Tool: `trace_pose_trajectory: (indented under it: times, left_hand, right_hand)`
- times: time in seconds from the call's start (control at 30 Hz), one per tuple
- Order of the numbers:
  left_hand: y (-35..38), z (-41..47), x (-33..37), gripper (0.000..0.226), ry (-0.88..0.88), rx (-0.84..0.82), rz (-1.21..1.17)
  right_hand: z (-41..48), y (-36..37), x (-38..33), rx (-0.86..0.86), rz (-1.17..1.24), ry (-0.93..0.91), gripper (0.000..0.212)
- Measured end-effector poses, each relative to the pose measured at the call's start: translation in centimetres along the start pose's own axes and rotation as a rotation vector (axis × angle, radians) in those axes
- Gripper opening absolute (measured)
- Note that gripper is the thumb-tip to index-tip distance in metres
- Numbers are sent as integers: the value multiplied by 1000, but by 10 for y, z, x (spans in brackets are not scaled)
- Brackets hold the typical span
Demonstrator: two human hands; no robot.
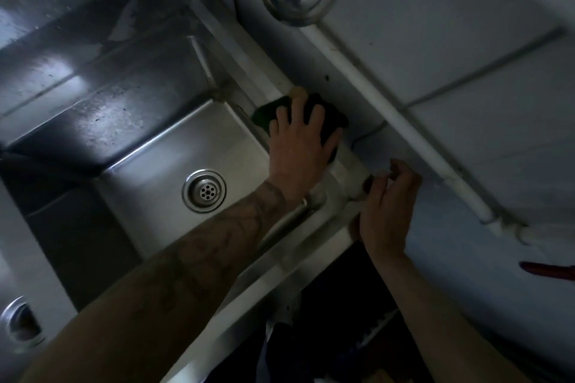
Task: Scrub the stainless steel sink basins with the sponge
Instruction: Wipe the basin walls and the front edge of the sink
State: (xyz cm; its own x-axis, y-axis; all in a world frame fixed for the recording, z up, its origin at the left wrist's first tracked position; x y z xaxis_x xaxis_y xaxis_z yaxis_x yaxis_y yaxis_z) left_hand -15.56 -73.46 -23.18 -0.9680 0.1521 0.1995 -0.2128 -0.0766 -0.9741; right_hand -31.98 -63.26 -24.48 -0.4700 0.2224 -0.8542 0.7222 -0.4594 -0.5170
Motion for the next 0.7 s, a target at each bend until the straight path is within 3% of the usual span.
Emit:
trace_pose_trajectory:
  times: [0.17, 0.3, 0.37, 0.5, 0.6, 0.7]
  left_hand:
    - [5, -68, 61, 48, 390, -154, -78]
    - [-11, -76, 63, 66, 479, -311, -139]
    - [-25, -89, 40, 78, 380, -285, -224]
    - [-45, -154, -29, 73, 88, -254, -257]
    - [-45, -211, -67, 72, -41, -383, -166]
    - [-48, -247, -84, 73, -109, -399, -115]
  right_hand:
    - [-15, -24, -16, -13, -18, -11, 46]
    - [-28, -34, -25, -88, -70, -84, 57]
    - [-26, -31, -34, -125, -156, -203, 53]
    - [-16, 4, -43, -379, -418, -464, 52]
    - [-24, 13, -39, -307, -442, -412, 43]
    - [-71, 14, -40, -286, -473, -430, 40]
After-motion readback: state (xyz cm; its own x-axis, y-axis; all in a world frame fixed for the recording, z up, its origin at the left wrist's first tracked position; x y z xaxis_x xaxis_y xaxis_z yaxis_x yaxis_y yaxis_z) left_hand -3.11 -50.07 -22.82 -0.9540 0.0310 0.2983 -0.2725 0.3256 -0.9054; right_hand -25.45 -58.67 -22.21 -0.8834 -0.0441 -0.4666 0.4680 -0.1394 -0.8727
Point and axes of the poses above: each hand's wrist, its own z-axis towards the middle knuckle, its own y-axis out of the palm, x = y × z, the point moved 5 cm from there along z, towards the middle knuckle, and after that the axes turned 8 degrees about z, right-handed, at the moved point
